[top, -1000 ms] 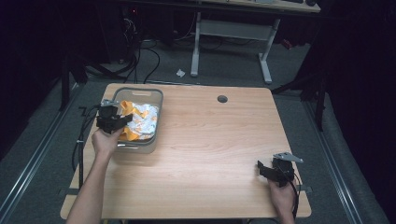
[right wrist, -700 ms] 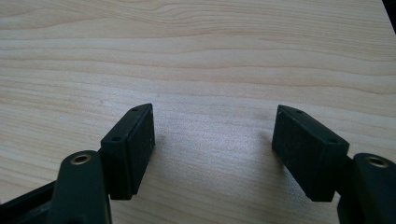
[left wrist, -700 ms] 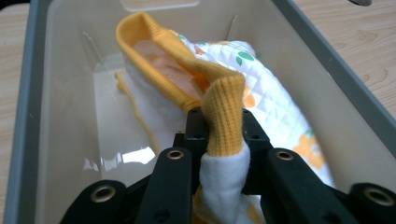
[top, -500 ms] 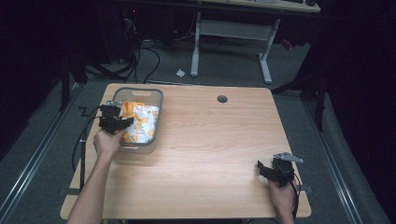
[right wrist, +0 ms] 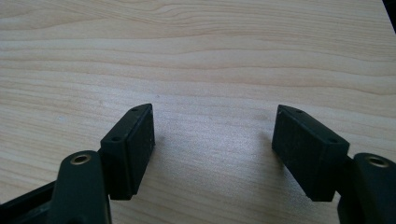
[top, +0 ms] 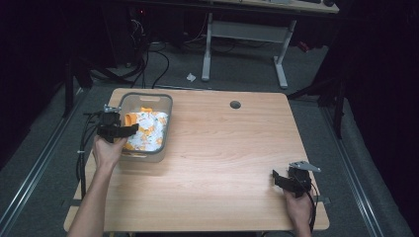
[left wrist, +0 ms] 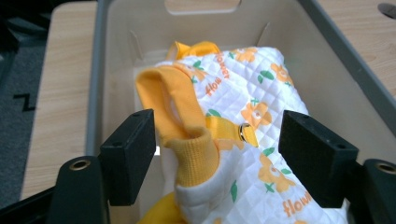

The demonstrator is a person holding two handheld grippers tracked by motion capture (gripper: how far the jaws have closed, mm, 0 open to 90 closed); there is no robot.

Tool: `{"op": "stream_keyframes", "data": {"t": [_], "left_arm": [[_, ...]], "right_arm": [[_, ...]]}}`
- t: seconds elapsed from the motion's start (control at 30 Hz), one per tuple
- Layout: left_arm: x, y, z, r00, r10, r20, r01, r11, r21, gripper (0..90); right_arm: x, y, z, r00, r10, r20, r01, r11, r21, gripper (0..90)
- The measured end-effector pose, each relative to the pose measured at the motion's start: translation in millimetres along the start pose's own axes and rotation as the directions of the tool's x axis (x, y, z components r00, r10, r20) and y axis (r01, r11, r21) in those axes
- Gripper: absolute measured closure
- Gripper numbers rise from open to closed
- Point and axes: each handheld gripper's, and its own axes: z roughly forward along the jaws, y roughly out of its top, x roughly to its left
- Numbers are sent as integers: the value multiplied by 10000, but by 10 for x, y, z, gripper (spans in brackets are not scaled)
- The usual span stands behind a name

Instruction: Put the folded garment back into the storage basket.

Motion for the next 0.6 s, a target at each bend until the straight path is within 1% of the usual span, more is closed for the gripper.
{"op": "stream_keyframes", "data": {"t": [0.07,0.13,0.27,0.4,0.53,0.6], "left_arm": [[5,-4,-81,10000,8,18,-8,9998,-181,281],[-8,-31,-165,9998,-96,172,104,9989,-456,284],[-47,-73,-329,9998,138,116,-128,9970,-769,288],[-65,-76,-461,9996,158,221,-133,9939,-1099,290],[-148,-87,-520,9983,423,408,-370,9916,-1237,294],[-175,-95,-518,9979,405,501,-339,9914,-1263,300]], "right_arm": [[0,0,0,10000,6,-1,-6,10000,2,302],[0,0,0,10000,7,-2,-7,10000,5,302],[0,0,0,10000,7,0,-7,10000,3,302],[0,0,0,10000,7,-1,-7,10000,5,302],[0,0,0,10000,13,0,-13,10000,2,302],[0,0,1,10000,15,1,-15,10000,-3,302]]}}
